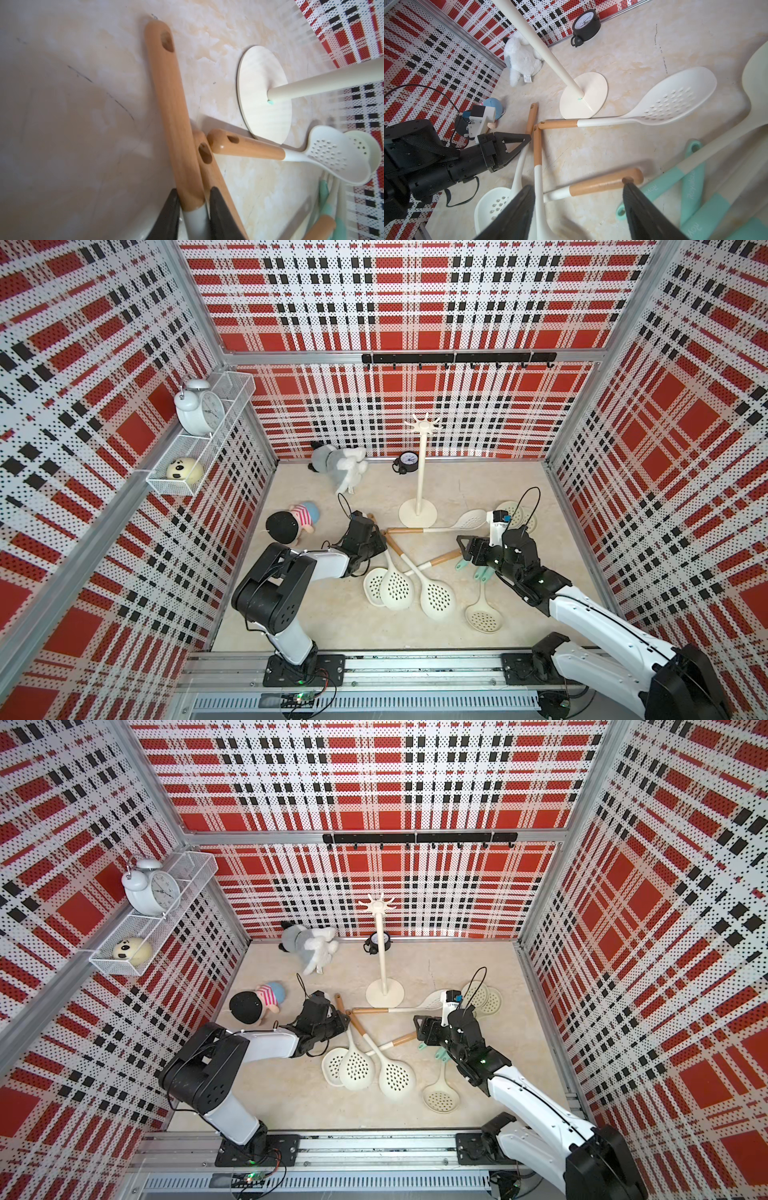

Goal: Hang the skimmer on the kitchen utensil rack
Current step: Pick up the skimmer from the center of the board.

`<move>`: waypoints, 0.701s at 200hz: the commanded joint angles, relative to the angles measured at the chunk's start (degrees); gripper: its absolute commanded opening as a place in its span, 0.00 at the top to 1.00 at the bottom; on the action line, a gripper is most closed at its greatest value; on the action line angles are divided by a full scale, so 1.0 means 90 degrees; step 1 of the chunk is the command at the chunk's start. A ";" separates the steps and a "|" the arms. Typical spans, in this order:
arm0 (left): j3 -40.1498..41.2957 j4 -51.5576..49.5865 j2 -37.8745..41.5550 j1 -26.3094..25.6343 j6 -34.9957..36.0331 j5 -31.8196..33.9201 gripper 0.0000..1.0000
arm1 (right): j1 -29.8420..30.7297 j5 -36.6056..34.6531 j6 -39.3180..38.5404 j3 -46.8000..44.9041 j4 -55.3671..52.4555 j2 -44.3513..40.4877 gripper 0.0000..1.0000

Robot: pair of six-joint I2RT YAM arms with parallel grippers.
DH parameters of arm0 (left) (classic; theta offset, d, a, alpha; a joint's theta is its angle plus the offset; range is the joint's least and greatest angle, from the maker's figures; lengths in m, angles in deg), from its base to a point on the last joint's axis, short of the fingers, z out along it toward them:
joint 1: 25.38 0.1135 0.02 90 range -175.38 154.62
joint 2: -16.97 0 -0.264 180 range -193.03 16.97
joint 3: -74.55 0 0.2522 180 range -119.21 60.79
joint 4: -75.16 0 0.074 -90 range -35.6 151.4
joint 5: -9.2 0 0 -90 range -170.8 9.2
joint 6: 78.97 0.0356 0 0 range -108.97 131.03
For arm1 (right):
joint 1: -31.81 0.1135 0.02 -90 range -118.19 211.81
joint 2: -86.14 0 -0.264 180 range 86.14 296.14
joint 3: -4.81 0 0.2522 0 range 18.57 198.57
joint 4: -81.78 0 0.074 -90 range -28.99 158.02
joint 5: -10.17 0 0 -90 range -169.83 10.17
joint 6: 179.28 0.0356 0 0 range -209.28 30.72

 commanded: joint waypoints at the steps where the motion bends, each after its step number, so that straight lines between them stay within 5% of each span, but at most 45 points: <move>1: 0.0017 0.0201 0.0036 0.0117 0.0206 -0.0258 0.84 | 0.0023 -0.0155 0.0049 -0.0075 -0.0131 -0.0233 0.29; 42: 0.0203 0.0208 0.1090 0.0400 0.0374 -0.0381 1.00 | 0.0023 -0.0408 0.0065 -0.0161 -0.0292 -0.0658 0.30; 76: 0.0325 0.0209 0.2383 0.0624 0.0850 -0.0632 1.00 | 0.0030 -0.0306 0.0043 -0.0293 -0.0080 -0.0966 0.30; 109: -0.0042 0.0189 0.3508 0.0456 0.1916 -0.1449 1.00 | 0.0032 0.1344 -0.0089 -0.0387 0.1234 -0.0948 0.23; 140: -0.0831 -0.0206 0.3842 -0.0401 0.3123 -0.1605 1.00 | 0.0019 0.3115 0.0626 -0.0274 0.3299 -0.0440 0.12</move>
